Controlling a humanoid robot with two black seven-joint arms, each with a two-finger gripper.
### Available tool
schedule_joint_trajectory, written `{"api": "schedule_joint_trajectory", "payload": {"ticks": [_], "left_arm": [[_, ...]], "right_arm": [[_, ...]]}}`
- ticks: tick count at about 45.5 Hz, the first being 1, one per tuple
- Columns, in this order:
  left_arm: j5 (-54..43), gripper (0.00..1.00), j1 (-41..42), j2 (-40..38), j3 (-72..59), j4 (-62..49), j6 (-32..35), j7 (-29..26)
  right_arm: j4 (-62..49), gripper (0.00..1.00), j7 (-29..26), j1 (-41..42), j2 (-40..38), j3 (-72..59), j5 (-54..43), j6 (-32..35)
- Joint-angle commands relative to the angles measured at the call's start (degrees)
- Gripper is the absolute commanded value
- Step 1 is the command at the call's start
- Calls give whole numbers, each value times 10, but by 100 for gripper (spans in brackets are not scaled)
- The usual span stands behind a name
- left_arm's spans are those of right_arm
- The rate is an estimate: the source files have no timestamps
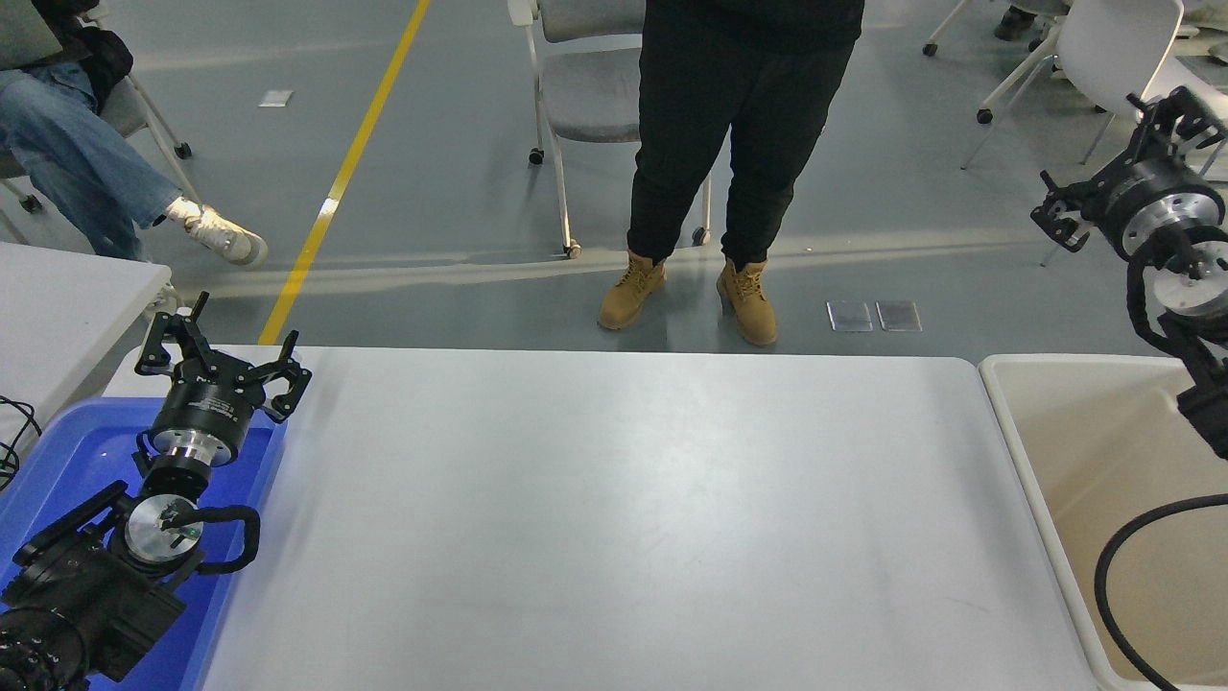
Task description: Clean the table surface
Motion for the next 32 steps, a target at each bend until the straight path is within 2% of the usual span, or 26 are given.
{"api": "schedule_joint_trajectory", "payload": {"ticks": [1, 19, 28, 32], "left_arm": [[0, 100, 0, 0, 0, 1, 0, 0], [0, 100, 0, 0, 0, 1, 0, 0], [0, 100, 0, 0, 0, 1, 0, 0], [0, 100, 0, 0, 0, 1, 0, 0]], "right_arm": [[10, 99, 65, -60, 36, 1, 0, 11], [5, 99, 152, -164, 95, 0, 0, 35], [7, 99, 195, -175, 111, 0, 0, 41], [10, 99, 197, -174, 111, 0, 0, 54]]}}
